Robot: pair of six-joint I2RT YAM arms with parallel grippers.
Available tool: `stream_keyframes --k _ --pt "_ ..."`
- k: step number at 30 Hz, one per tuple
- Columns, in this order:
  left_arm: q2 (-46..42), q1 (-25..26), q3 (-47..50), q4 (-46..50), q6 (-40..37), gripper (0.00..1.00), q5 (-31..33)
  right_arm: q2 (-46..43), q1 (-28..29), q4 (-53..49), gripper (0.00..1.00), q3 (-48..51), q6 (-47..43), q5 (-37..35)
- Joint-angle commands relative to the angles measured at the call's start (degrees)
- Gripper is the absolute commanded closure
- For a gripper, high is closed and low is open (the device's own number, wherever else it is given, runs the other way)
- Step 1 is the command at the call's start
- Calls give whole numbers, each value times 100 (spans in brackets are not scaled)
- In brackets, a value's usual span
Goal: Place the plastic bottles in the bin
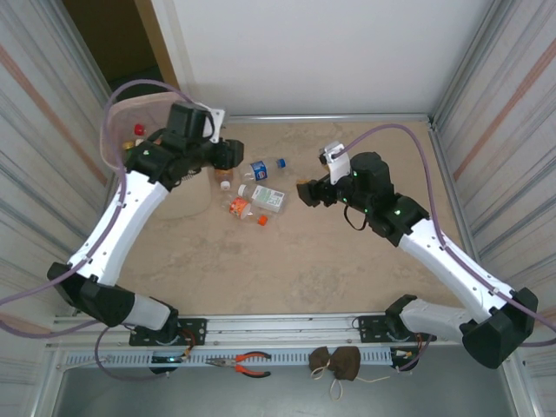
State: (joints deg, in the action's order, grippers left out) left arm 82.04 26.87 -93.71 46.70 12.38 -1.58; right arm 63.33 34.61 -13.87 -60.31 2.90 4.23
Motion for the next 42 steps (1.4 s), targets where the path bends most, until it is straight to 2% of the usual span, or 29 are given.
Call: stream_keyframes --k 1,5,9,12,20,24,31,42 --pt "19 276 433 33 605 45 769 -281 -226 -58 16 135 363 -164" --pt "110 647 960 -166 1749 47 1117 -436 -467 -32 16 286 524 -130" --pt "375 1062 1368 -241 3121 45 1596 -507 -578 -42 16 351 569 -24" --pt "713 1262 1452 -142 4060 46 1637 -538 -592 -71 16 388 563 15" --pt "1500 1697 1509 -66 5961 45 1557 -631 -652 -122 16 534 558 30" --pt "1947 1725 1393 75 6501 43 1538 -890 -716 -177 16 581 556 34" --pt "2451 1708 1386 -165 6892 43 1580 -1083 -826 -301 17 634 511 52" --pt "2937 1532 1522 -639 6940 52 1436 -1261 -981 -406 16 713 493 87"
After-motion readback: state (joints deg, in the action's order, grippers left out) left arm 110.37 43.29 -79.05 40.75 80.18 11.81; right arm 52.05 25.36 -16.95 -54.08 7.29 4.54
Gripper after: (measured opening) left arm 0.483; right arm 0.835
